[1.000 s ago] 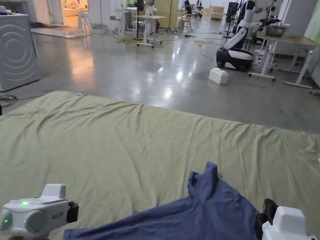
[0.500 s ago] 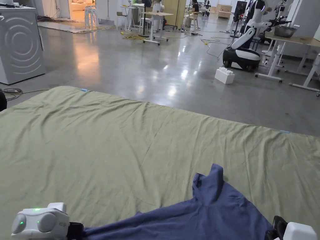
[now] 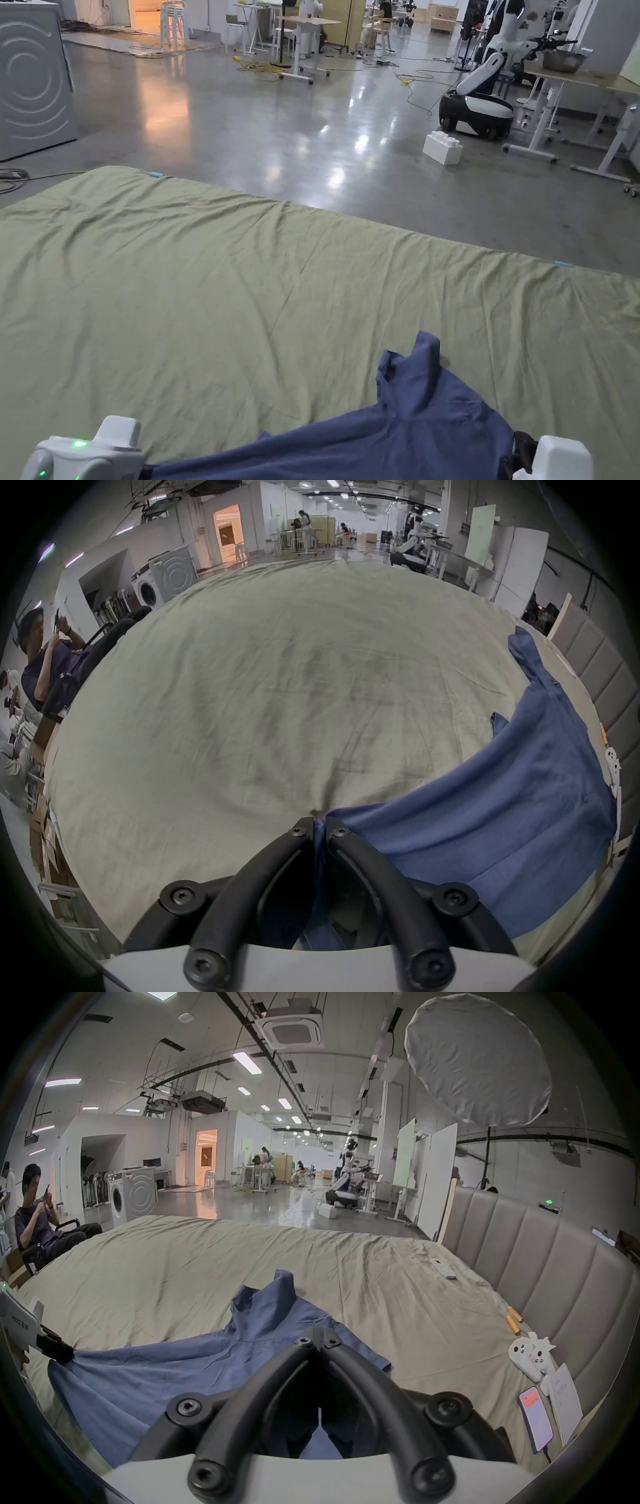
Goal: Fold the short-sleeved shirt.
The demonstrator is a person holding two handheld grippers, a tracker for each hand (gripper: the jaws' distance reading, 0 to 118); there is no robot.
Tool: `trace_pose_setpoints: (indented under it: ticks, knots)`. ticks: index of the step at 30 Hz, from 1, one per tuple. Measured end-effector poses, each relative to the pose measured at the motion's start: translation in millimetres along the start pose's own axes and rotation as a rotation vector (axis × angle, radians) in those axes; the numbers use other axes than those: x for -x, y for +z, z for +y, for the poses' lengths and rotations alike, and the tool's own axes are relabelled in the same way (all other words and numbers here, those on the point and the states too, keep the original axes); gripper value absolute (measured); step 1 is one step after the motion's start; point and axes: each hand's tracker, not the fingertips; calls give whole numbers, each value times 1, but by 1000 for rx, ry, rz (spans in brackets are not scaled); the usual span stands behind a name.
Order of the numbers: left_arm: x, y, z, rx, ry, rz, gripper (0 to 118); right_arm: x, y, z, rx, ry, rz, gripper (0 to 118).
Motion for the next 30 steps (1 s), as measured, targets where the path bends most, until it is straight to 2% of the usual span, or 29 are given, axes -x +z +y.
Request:
trace_pose_setpoints:
  ticks: [2, 4, 6, 10, 13, 14, 18, 22, 26, 27, 29, 30]
  knots:
    - [-1, 11, -2, -36, 31, -12, 6, -8, -25, 7, 48, 4, 26, 1]
    - [6, 18, -2, -71, 74, -29, 6, -17, -61, 13, 169, 7, 53, 1]
    - [13, 25, -4, -90, 103, -41, 6, -26, -104, 19, 288, 54, 74, 4]
    - [6, 27, -6, -120, 122, -39, 6, -34, -181, 23, 430, 151, 127, 57]
    - [1, 22, -1, -116, 134, -29, 6, -31, -230, 24, 472, 247, 174, 80]
    - [0, 20, 1, -115, 139, -26, 6, -29, -245, 24, 492, 267, 182, 83]
    - [-3, 9, 4, -98, 132, -6, 6, -24, -291, 22, 535, 243, 200, 84]
    - [-7, 1, 3, -84, 129, 6, 6, -17, -321, 16, 552, 275, 250, 84]
    - [-10, -3, 1, -71, 122, 15, 6, -5, -326, 11, 614, 279, 257, 83]
    - [-11, -4, 2, -68, 122, 16, 6, -7, -326, 12, 622, 258, 258, 76]
    - [-9, 0, 1, -65, 119, 19, 6, -9, -324, 15, 646, 199, 293, 52]
    - [-9, 0, 1, -65, 115, 22, 6, -7, -320, 16, 633, 210, 281, 38]
